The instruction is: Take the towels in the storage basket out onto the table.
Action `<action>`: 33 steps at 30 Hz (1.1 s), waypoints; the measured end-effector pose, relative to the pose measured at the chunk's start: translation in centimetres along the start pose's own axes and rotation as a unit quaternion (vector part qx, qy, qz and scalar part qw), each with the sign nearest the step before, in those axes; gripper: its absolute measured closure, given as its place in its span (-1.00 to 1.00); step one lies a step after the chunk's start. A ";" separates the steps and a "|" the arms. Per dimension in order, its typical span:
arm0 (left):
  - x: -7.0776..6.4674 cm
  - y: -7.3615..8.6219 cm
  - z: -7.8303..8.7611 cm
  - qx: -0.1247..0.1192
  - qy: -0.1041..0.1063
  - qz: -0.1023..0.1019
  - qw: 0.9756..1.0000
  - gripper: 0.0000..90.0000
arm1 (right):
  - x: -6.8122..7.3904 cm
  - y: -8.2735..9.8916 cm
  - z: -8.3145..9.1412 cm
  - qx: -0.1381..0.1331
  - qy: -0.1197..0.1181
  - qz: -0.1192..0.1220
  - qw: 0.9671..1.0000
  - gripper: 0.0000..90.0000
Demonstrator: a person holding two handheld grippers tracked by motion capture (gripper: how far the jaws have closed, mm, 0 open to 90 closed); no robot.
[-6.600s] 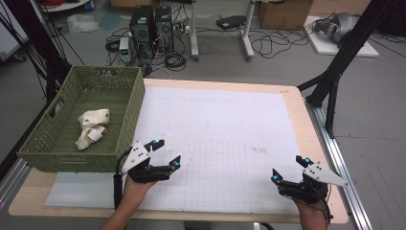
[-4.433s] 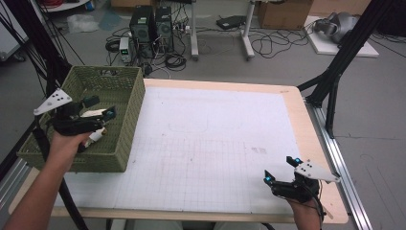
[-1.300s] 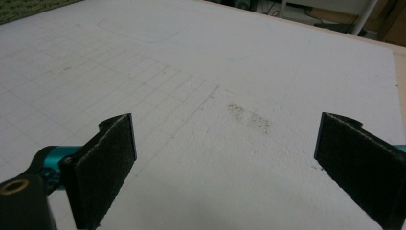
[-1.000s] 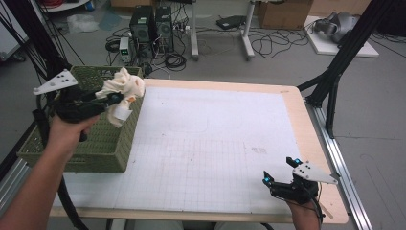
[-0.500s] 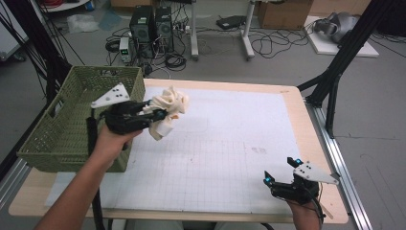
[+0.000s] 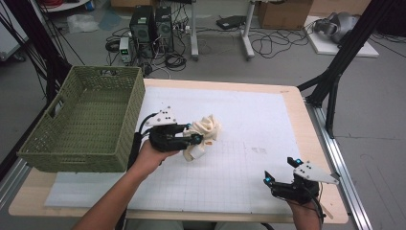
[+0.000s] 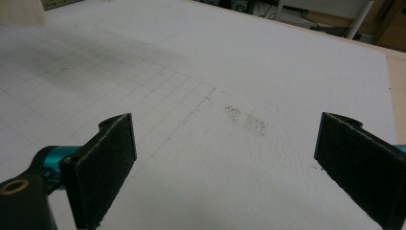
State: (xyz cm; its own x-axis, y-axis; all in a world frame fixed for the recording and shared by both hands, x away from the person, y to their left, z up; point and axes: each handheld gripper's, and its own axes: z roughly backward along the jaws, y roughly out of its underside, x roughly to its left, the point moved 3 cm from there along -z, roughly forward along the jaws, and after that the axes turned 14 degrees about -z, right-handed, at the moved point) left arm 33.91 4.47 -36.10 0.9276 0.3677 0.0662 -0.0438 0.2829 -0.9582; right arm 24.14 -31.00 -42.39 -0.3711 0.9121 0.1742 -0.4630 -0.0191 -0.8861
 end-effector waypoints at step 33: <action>0.6 7.5 -2.9 0.097 -0.056 0.085 0.990 -0.29 | 0.1 0.1 -0.3 0.009 0.000 0.004 1.000 -0.86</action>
State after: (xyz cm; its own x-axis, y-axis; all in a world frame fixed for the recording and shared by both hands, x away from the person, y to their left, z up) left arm 35.26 4.22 -44.02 0.8545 0.5170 -0.0510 -0.2767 0.3700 -0.8868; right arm 24.32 -30.74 -42.61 -0.3752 0.9118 0.1671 -0.4744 -0.0340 -0.8797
